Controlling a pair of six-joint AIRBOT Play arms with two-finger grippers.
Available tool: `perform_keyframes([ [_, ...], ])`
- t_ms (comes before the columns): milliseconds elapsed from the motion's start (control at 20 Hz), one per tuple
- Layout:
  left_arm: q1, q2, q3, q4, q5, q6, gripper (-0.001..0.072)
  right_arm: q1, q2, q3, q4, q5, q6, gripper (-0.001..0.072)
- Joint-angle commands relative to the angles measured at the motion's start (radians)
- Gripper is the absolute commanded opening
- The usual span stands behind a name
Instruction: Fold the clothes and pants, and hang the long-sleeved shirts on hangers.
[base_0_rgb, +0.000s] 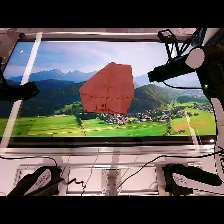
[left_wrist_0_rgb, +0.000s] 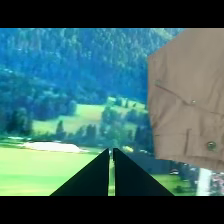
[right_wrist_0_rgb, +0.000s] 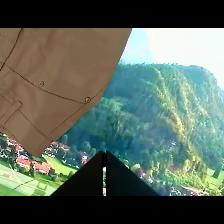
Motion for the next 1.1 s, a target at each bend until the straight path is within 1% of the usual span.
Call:
perform_keyframes([
  [0, 0.0, 0.0, -0.001, -0.071, 0.003, -0.004, 0.0043, 0.0, 0.0, 0.0, 0.0, 0.0, 0.0, 0.0021],
  [200, 0.0, -0.016, -0.007, -0.086, 0.033, -0.019, 0.0044, 0.0, 0.0, 0.002, 0.007, -0.079, 0.002, 0.0021],
  [300, 0.0, -0.049, -0.041, -0.086, 0.019, -0.023, 0.0064, 0.0, 0.0, 0.002, 0.025, -0.076, 0.001, 0.0021],
  [400, -0.006, -0.093, -0.093, -0.097, 0.01, -0.02, 0.0063, 0.0, 0.0, 0.002, 0.025, -0.078, -0.001, 0.0021],
  [450, -0.021, -0.116, -0.116, -0.098, 0.008, 0.015, 0.006, 0.0, 0.0, 0.002, 0.019, -0.079, -0.006, 0.0021],
  [600, -0.113, -0.146, -0.13, -0.127, 0.026, 0.149, 0.006, -0.008, -0.001, 0.0, -0.043, -0.079, -0.125, 0.0021],
  [700, -0.203, -0.146, -0.13, -0.187, 0.09, 0.201, 0.0061, -0.061, 0.0, -0.019, -0.05, -0.085, -0.139, 0.0021],
  [750, -0.26, -0.151, -0.13, -0.207, 0.145, 0.227, 0.0065, -0.095, 0.0, -0.04, -0.048, -0.077, -0.151, 0.0021],
  [800, -0.322, -0.16, -0.13, -0.206, 0.209, 0.256, 0.0171, -0.135, 0.001, -0.073, -0.043, -0.068, -0.156, 0.0021],
  [850, -0.375, -0.174, -0.13, -0.206, 0.267, 0.285, 0.045, -0.172, 0.004, -0.113, -0.025, -0.066, -0.158, 0.0021],
  [900, -0.426, -0.19, -0.13, -0.206, 0.323, 0.292, 0.0645, -0.208, 0.006, -0.156, 0.003, -0.069, -0.161, 0.0021],
  [1000, -0.485, -0.226, -0.13, -0.205, 0.388, 0.291, 0.0636, -0.27, 0.008, -0.249, 0.09, -0.088, -0.162, 0.0021],
  [1050, -0.491, -0.247, -0.13, -0.206, 0.39, 0.291, 0.0636, -0.287, 0.008, -0.292, 0.129, -0.104, -0.162, 0.0021],
])
